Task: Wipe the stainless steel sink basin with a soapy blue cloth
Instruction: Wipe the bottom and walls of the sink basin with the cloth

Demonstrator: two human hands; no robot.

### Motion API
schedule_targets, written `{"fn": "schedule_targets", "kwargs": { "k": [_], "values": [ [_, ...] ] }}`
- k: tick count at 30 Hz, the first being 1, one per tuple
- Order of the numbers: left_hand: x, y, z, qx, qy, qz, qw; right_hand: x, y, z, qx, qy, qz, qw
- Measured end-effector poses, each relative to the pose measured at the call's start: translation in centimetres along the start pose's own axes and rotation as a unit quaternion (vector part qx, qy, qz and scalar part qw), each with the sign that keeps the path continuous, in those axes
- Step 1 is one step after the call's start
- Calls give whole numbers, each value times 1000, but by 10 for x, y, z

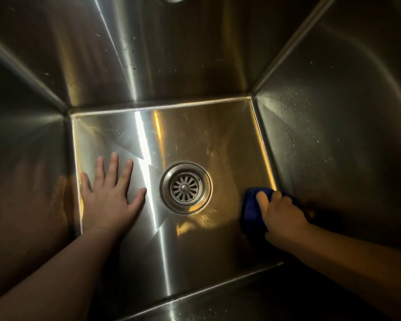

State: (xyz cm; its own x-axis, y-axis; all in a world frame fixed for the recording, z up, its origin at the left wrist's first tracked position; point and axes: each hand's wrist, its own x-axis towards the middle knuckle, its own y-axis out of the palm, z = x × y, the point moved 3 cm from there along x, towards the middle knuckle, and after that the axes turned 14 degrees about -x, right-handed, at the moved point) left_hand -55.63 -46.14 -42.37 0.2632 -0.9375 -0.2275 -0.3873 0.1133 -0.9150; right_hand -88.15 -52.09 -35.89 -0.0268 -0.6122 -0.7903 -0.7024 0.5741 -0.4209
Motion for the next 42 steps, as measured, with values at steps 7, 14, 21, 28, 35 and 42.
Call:
{"fn": "schedule_targets", "kwargs": {
  "k": [7, 14, 21, 28, 35, 42],
  "values": [
    [1, 3, 2, 4, 2, 0, 1000, 19, -34, -5, -5, -4, -94, 996],
    [2, 3, 3, 13, 0, -1, 1000, 97, -150, -27, -2, 5, -281, 960],
    [3, 5, 3, 15, 0, 5, 1000, 118, -172, -16, 160, 100, -348, 918],
    [2, 2, 2, 14, -3, 5, 1000, 80, -158, 49, 222, 1, -403, 888],
    [4, 5, 2, 22, -9, 13, 1000, 41, -147, 122, 134, -220, -404, 878],
    [4, 4, 2, 24, -6, 9, 1000, 61, -123, 44, 115, -131, -375, 910]
  ]
}}
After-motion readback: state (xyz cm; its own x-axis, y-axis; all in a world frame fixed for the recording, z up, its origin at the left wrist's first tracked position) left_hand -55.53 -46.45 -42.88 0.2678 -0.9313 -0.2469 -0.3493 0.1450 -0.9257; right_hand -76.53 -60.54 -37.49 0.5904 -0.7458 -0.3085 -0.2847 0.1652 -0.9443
